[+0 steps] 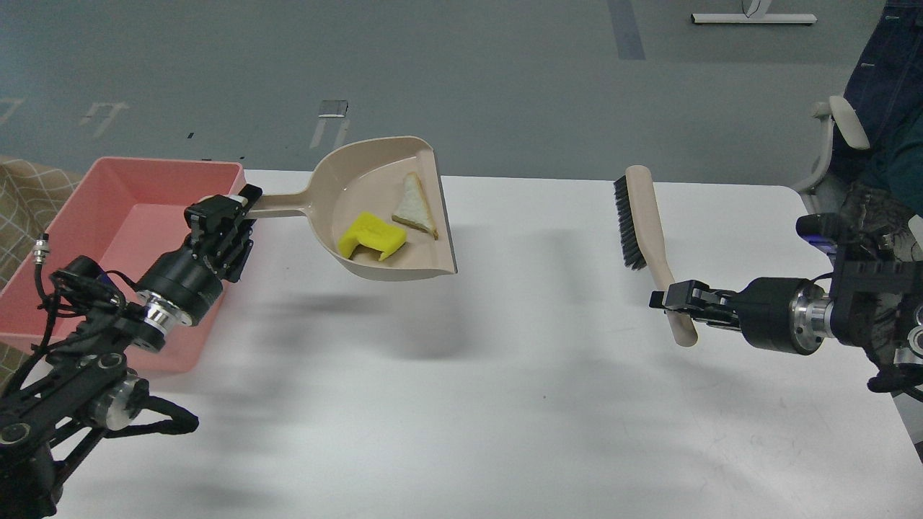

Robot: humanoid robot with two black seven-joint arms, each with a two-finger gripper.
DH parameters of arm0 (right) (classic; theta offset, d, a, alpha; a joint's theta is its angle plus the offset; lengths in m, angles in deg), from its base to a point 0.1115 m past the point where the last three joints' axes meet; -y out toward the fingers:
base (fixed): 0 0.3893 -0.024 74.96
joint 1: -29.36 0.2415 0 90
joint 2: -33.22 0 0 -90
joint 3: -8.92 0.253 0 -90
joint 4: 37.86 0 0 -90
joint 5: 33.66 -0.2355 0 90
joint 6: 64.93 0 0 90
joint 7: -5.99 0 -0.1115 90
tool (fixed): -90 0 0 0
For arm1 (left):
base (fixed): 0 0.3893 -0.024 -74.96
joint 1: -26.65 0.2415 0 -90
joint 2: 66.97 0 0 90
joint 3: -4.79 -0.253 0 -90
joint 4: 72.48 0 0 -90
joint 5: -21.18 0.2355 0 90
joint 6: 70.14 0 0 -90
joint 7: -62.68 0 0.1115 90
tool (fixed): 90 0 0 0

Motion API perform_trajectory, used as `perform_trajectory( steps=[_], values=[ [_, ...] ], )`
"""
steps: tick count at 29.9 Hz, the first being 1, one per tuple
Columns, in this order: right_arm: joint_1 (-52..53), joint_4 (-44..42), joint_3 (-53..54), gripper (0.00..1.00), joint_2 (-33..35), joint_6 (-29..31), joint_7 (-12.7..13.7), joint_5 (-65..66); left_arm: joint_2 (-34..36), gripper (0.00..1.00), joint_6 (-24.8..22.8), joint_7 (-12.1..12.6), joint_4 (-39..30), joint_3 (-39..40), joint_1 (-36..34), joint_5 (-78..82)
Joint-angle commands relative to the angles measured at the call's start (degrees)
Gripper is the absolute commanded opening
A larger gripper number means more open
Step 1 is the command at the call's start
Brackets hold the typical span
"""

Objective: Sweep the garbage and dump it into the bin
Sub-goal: 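Raise the dustpan over the pink bin and tip it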

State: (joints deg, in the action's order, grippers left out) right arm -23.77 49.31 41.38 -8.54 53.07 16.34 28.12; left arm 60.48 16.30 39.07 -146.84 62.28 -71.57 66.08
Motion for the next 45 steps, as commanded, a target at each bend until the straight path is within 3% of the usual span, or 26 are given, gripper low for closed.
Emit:
perform_trajectory(
  steps=[1, 13, 21, 23, 28, 32, 45],
  values=[
    [-0.04, 0.02, -0.03, 0.00, 0.01, 0.00, 0.02, 0.01, 4.02, 0.00, -4.07, 3.21, -0.34, 6.47, 0.31, -3.49],
    [-0.92, 0.37, -0.03, 0.00, 0.01, 0.00, 0.02, 0.01, 14.58, 0.00, -13.13, 3.13, 5.10, 18.79, 8.48, -11.06],
    [-1.53, 0.98, -0.03, 0.00, -0.08, 0.00, 0.02, 0.01, 19.06, 0.00, -21.75, 2.43, 19.60, 23.45, 10.68, -12.47],
    [-1.62, 0.89, -0.03, 0.00, -0.34, 0.00, 0.02, 0.01, 21.07, 0.00, -22.71, 1.03, 22.23, 23.10, 10.77, -11.42],
    [-1.88, 0.98, -0.03, 0.00, -0.78, 0.00, 0.02, 0.01, 24.78, 0.00, -22.19, -4.33, 22.95, 22.75, 11.12, -2.64],
    [-1.88, 0.98, -0.03, 0.00, -0.87, 0.00, 0.02, 0.01, 25.04, 0.00, -19.22, -4.39, 22.95, 22.92, 10.68, 9.04],
    [-2.06, 0.98, -0.12, 0.00, -1.22, 0.00, 0.02, 0.01, 31.19, 0.00, -7.18, -4.39, 22.86, 22.57, 10.86, 21.87]
  ],
)
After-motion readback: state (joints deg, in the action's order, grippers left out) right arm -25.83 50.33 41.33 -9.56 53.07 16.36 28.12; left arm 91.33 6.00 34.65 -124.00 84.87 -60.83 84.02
